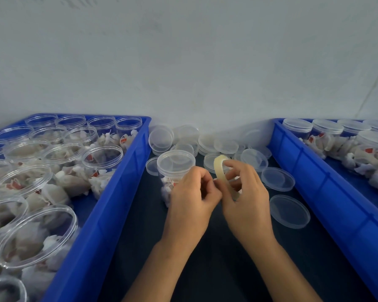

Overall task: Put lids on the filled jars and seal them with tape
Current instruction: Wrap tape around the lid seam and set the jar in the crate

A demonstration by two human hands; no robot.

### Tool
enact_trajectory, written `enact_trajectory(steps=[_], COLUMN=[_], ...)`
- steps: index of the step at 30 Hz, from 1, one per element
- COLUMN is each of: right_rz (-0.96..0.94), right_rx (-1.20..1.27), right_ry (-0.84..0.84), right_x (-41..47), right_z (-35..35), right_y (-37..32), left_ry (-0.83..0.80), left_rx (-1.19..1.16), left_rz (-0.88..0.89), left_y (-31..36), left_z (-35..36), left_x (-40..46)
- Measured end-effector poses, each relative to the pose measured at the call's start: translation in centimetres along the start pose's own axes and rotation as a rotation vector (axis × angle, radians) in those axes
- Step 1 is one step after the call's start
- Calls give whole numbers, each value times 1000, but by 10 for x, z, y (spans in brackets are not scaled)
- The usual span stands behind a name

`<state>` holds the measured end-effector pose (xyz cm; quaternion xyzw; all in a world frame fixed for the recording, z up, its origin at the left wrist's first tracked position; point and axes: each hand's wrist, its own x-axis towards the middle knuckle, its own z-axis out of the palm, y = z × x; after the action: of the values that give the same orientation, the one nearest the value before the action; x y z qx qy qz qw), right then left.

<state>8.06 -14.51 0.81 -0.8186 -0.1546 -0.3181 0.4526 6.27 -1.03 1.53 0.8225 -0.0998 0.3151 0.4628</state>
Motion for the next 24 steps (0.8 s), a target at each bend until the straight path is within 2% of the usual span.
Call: enact_trajectory(steps=[7, 10, 13, 16, 24], right_rz=[51, 87, 117, 123, 112], right_rx=[81, 77, 100, 92, 41], right_ry=[-228, -235, -234, -227, -235], right_x=[2, 3, 4, 4, 4], right_z=[-2, -4, -5, -5, -5], right_y=[-2, -1, -2, -2, -3], left_ry=[-5, 26, -28, -69, -57], left_rx=[24, -11, -31, 35, 146], left_rz=[-42, -29, -1, 50, 123], left_y=[-5, -5, -5, -5, -5], left_z=[-1, -4, -5, -3, -7], left_x=[1, 3, 2, 3, 5])
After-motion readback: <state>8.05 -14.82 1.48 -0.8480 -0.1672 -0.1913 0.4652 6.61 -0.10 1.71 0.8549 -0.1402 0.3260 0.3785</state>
